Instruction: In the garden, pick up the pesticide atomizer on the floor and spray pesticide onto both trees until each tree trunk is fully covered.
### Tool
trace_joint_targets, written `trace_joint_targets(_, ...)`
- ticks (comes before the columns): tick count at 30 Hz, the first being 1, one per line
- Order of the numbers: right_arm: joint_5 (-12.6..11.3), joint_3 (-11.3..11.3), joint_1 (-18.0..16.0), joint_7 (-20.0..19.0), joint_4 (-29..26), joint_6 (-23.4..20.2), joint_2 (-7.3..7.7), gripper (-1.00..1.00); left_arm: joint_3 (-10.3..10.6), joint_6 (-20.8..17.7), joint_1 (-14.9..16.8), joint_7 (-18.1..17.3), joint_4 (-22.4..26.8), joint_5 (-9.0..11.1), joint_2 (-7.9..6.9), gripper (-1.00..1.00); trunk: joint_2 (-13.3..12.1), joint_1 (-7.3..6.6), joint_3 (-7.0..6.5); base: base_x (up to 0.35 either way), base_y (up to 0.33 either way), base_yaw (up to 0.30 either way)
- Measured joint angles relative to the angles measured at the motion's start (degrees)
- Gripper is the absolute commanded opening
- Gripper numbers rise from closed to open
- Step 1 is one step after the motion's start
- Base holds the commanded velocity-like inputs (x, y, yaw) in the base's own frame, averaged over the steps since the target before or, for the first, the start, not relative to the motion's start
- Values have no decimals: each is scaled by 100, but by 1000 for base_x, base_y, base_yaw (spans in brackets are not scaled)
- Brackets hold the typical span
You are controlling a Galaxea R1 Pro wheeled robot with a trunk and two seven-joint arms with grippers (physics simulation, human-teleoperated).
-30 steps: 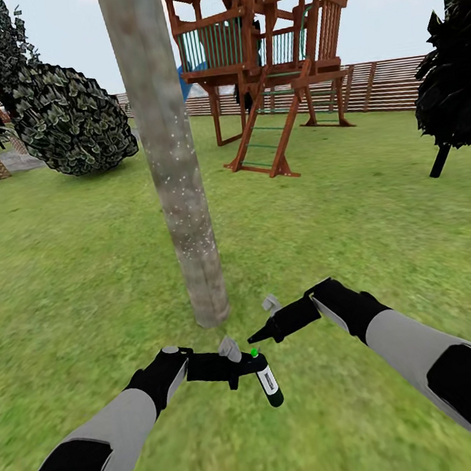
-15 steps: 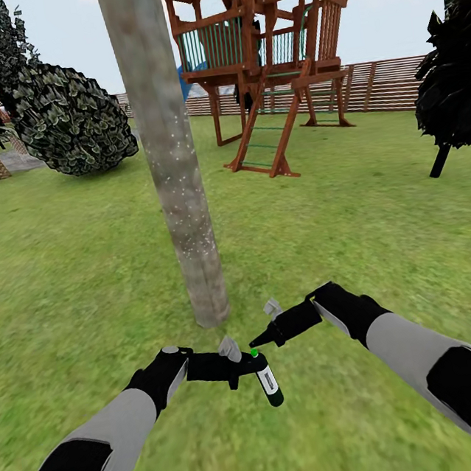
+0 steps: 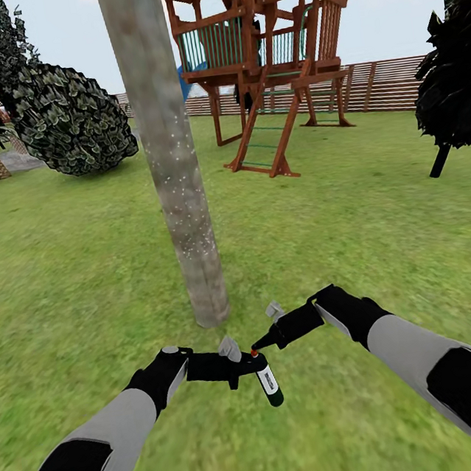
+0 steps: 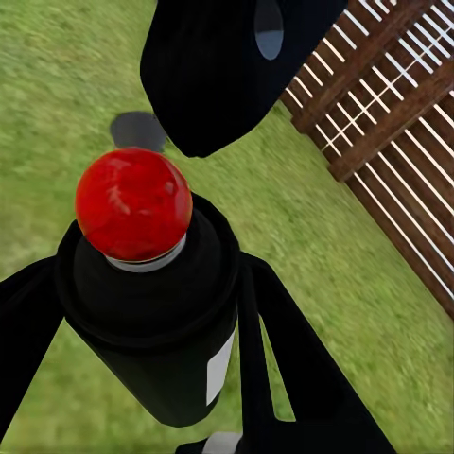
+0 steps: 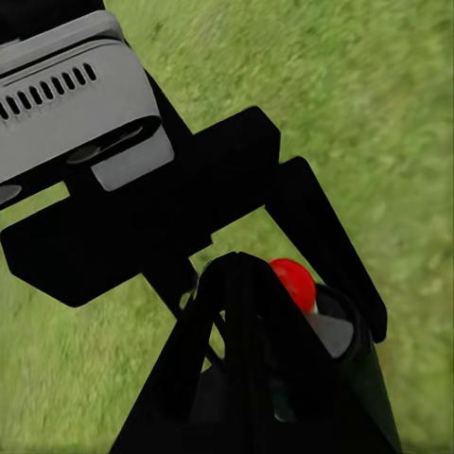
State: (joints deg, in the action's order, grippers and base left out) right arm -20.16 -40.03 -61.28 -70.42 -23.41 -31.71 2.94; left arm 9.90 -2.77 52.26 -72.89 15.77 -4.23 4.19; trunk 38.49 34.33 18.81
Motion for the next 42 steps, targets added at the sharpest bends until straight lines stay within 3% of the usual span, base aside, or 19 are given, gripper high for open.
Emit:
trace_joint_targets(7,3,8,-3,7,0,0,7,-100,-18,3,0,0,-2,0,-9,-100,0,0,0,0,0,0)
trace_joint_targets(10,0,29,-6,315,6,-1,44,-100,-25,4,0,0,-2,0,-9,-100,0,0,0,0,0,0)
trace_joint_targets(13,-8,68,-38,820,10,-10,378,-100,-29,6,0,-1,-1,0,-9,-100,0,0,0,0,0,0)
trace_joint_targets(17,-17,89,-75,1912,3,5,769,-100,-47,7,0,0,-1,-4,-12,-100,0,0,0,0,0,0)
trace_joint_targets(18,-13,167,-78,2436,6,95,847,-100,-50,6,0,-1,-1,-6,-15,-100,0,0,0,0,0,0)
trace_joint_targets(19,-19,266,-79,2815,8,163,881,100,-54,7,0,0,-4,-7,-18,-100,0,0,0,0,0,0)
trace_joint_targets(22,-32,557,-80,3941,31,356,947,100,-60,5,0,8,-21,-13,-25,-100,0,0,0,0,0,0)
trace_joint_targets(26,-38,628,-44,5816,990,1645,1088,100,-76,-15,0,246,-62,-17,-213,-100,0,0,1,0,0,0)
trace_joint_targets(27,-68,649,-16,6397,1606,2341,1094,100,-80,-17,1,569,-83,-13,-311,-100,0,0,1,0,0,0)
trace_joint_targets(29,-164,658,124,6839,2231,3072,1103,100,-70,-18,0,1227,-228,-12,-378,-100,0,0,2,0,0,0)
trace_joint_targets(32,-244,664,775,7063,2552,3606,1120,100,-84,1,1,2816,-475,-10,-412,-100,0,0,2,0,0,0)
trace_joint_targets(33,-258,664,1144,7103,2603,3793,1118,100,-77,37,0,3728,-765,48,-418,-100,0,0,2,0,0,0)
trace_joint_targets(34,-260,668,1432,7114,2618,3848,1117,100,-110,96,0,4205,-908,166,-420,-100,0,0,2,0,0,0)
trace_joint_targets(35,-268,655,1850,7122,2637,3911,1086,100,-206,664,-11,5174,-1265,780,-510,-100,0,0,0,0,0,0)
trace_joint_targets(36,-271,663,2372,7123,2646,3926,1082,100,-189,874,-91,5663,-1338,1037,-570,-100,0,0,3,0,0,0)
trace_joint_targets(37,-279,655,2943,7123,2648,3939,1050,100,-231,1237,-306,6457,-1376,1775,-610,-100,1,0,2,0,0,0)
trace_joint_targets(38,-795,667,3727,7130,2650,4044,1001,100,-219,1501,-438,6881,-1403,2419,-668,-100,0,0,2,0,0,0)
trace_joint_targets(39,-1131,660,4134,7126,2652,4068,964,100,-195,1523,-451,6982,-1401,2530,-707,-100,1,0,2,0,0,0)
trace_joint_targets(42,-1676,643,4165,7112,2652,4072,805,100,-188,1553,-464,7259,-1405,2731,-763,-100,1,0,1,0,0,0)
